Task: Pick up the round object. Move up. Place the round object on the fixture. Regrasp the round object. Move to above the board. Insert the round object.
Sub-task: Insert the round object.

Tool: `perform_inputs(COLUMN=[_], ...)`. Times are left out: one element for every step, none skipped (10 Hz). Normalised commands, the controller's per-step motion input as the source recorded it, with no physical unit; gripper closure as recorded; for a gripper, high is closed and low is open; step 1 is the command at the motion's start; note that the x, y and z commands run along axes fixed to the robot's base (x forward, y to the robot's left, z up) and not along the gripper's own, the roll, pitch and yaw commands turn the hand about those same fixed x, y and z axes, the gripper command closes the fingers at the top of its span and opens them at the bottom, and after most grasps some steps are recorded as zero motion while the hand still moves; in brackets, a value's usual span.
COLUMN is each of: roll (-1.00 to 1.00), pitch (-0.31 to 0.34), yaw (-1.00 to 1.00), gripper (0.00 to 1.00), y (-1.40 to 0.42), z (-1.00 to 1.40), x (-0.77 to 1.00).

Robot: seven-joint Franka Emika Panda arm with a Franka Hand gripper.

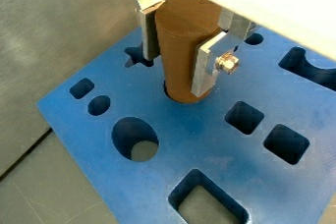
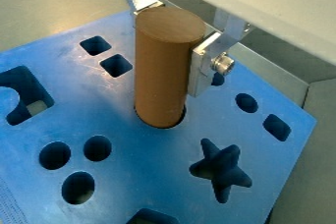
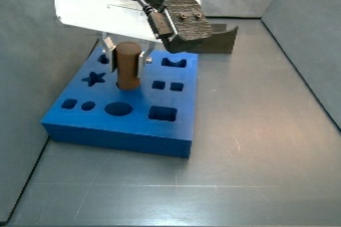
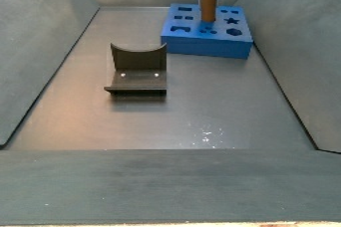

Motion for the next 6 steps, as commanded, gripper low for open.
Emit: perform_inputs(roll=[0.03, 0.02, 0.01, -0.31, -0.07, -0.05], pitch=[-0.011, -0.009, -0.003, 0.086, 0.0, 0.0], yaw=[0.05, 0.09, 0.03, -0.09, 0.0, 0.0], gripper=[1.0, 1.0, 1.0, 1.0, 1.0, 1.0], y=[0.0, 0.0, 0.0, 0.07, 0.0, 0.0], z=[-1.0, -1.0, -1.0, -0.11, 0.0, 0.0], x=[-0.13, -0.12, 0.0, 0.22, 0.0, 0.0])
